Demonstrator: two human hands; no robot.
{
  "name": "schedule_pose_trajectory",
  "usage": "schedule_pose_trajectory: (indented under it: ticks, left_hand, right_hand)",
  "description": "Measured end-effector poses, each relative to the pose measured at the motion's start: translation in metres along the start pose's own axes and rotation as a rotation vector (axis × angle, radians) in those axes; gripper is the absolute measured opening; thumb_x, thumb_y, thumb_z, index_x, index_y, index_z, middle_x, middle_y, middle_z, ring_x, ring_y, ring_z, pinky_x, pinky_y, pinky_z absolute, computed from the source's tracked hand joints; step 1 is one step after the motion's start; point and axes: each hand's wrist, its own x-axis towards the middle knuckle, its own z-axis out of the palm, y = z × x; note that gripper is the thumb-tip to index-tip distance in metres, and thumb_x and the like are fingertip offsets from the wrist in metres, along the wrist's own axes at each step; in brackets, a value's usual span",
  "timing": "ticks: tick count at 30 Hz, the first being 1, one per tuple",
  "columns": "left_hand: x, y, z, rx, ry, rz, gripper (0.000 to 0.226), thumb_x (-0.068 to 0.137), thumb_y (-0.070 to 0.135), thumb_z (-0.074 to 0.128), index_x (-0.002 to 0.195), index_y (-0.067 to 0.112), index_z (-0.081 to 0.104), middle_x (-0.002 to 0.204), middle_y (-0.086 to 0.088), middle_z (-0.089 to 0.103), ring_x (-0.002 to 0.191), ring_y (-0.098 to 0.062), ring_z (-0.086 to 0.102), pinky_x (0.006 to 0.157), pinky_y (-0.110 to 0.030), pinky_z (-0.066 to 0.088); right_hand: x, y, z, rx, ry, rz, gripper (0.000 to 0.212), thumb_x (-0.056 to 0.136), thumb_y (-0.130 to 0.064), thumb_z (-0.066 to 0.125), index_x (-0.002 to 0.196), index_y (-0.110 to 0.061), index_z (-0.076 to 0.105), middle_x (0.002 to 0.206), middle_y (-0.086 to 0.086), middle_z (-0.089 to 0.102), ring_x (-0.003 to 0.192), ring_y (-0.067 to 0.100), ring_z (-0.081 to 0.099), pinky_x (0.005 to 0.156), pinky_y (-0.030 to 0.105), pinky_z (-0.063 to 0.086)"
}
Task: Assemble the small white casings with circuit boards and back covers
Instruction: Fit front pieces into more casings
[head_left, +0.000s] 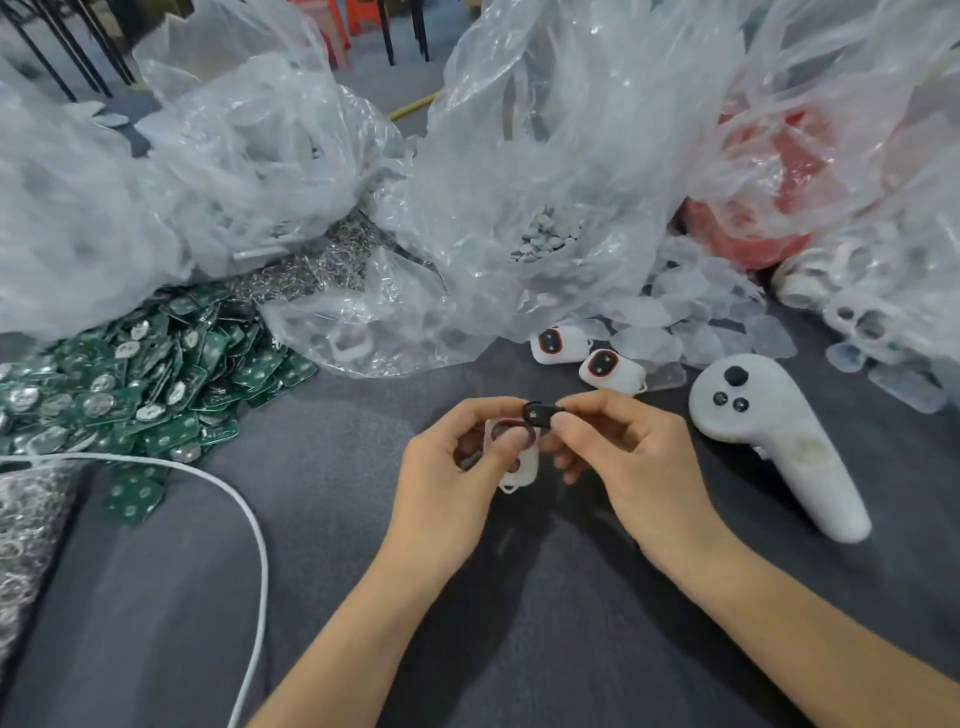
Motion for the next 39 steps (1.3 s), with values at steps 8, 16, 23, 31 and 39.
schedule_pose_trajectory:
  ticks: [8,16,23,31,39]
  left_hand:
    - [0.003,-0.002,-0.002,-0.158,-0.098,-0.038,0.040,0.083,0.010,0.068,0.116,0.032,0.063,0.111,0.013,0.071,0.106,-0.004,0.065,0.084,-0.017,0.050]
    - [0.000,-0.004,-0.001,-0.102,-0.116,-0.037,0.037,0.078,0.027,0.069,0.111,0.043,0.063,0.109,0.017,0.071,0.107,-0.003,0.064,0.087,-0.015,0.048]
    - [-0.001,-0.001,0.001,-0.106,-0.086,-0.051,0.037,0.082,0.017,0.069,0.111,0.039,0.063,0.105,0.014,0.073,0.100,-0.002,0.067,0.081,-0.013,0.049]
    - [-0.003,0.001,0.001,-0.008,-0.077,-0.012,0.042,0.084,0.008,0.069,0.114,0.036,0.063,0.104,-0.005,0.065,0.098,-0.016,0.065,0.092,-0.035,0.052]
    - [-0.002,0.001,-0.001,-0.067,-0.126,-0.055,0.034,0.084,0.007,0.068,0.111,0.028,0.066,0.102,0.002,0.073,0.095,-0.011,0.068,0.088,-0.030,0.054]
  right_hand:
    - [0.008,0.001,-0.006,0.156,0.039,0.131,0.009,0.085,0.002,0.062,0.083,-0.002,0.070,0.074,0.009,0.072,0.071,0.021,0.071,0.063,0.024,0.057]
    - [0.014,0.003,-0.015,0.259,-0.241,0.189,0.021,0.089,-0.008,0.054,0.088,-0.005,0.075,0.096,0.018,0.072,0.094,0.031,0.069,0.079,0.032,0.055]
    - [0.012,0.006,-0.014,0.199,-0.267,0.189,0.026,0.074,-0.034,0.072,0.092,-0.016,0.077,0.097,0.011,0.073,0.096,0.025,0.069,0.084,0.029,0.053]
    - [0.011,0.003,-0.014,0.119,-0.255,0.185,0.031,0.062,-0.032,0.082,0.089,-0.017,0.077,0.094,0.010,0.074,0.094,0.025,0.070,0.091,0.038,0.052]
    - [0.009,0.000,-0.014,0.084,-0.244,0.177,0.026,0.066,-0.026,0.073,0.087,-0.010,0.076,0.090,0.010,0.074,0.089,0.024,0.071,0.083,0.029,0.055]
